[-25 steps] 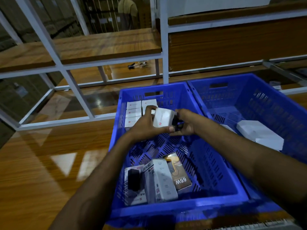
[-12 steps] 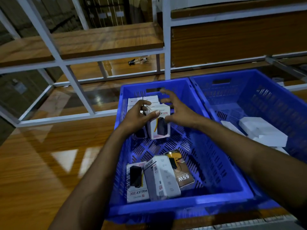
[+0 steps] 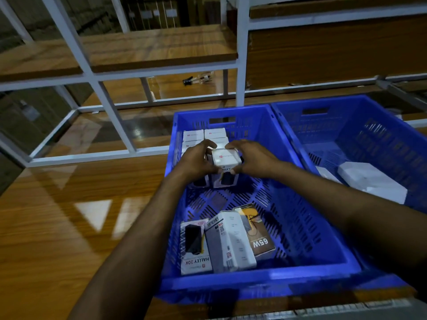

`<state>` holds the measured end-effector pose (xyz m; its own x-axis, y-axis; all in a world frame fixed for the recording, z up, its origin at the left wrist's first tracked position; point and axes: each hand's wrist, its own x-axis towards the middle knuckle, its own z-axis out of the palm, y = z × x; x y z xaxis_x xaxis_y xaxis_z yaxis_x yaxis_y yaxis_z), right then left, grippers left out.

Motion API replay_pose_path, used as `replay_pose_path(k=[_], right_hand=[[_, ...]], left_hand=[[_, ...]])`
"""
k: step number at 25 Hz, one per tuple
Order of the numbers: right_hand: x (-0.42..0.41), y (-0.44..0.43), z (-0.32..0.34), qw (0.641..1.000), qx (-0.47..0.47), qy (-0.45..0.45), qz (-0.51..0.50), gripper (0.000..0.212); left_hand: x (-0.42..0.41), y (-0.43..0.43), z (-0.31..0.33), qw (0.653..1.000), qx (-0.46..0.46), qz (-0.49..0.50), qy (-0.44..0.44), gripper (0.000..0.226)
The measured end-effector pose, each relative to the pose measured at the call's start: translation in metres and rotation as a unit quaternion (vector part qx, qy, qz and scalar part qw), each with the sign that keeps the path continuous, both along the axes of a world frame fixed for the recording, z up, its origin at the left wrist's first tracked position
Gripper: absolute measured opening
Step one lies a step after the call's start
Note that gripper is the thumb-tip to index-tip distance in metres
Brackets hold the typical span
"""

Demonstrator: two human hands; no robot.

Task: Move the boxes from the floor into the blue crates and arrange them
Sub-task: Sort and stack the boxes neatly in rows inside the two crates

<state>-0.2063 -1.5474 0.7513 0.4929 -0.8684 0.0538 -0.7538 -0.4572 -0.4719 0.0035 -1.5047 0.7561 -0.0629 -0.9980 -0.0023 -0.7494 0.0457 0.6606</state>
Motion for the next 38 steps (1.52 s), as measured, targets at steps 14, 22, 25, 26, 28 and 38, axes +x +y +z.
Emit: replay_pose_path(k=[14,22,25,26,28,38], right_hand=[[0.033,-0.010,-0.024,0.990,0.043,-0.029,-0.131,0.078],[0.060,-0.006,-0.060,0.951,0.184,-0.063,-0.241,0.057],[0.060,-0.006,-0.062,0.945,0.187,-0.096,-0.250,0.041],[0.061,-0.006,-0.060,0.942,0.189,-0.101,-0.257,0.035],[0.059,-0.005,-0.052,0.946,0.187,-0.070,-0.257,0.038],[0.032,0.075,0.003,0.964,0.248,0.007,-0.098,0.053]], left_hand=[[0.000,-0.003,-0.007,0.972,-0.054,0.039,-0.226,0.063],[-0.007,-0.005,-0.009,0.952,-0.079,0.050,-0.292,0.046],[-0.008,-0.006,-0.010,0.949,-0.074,0.049,-0.302,0.046],[-0.008,-0.005,-0.009,0.948,-0.073,0.048,-0.305,0.047],[-0.008,-0.005,-0.009,0.948,-0.069,0.043,-0.309,0.050],[-0.004,-0.004,-0.005,0.955,-0.052,0.031,-0.292,0.078]])
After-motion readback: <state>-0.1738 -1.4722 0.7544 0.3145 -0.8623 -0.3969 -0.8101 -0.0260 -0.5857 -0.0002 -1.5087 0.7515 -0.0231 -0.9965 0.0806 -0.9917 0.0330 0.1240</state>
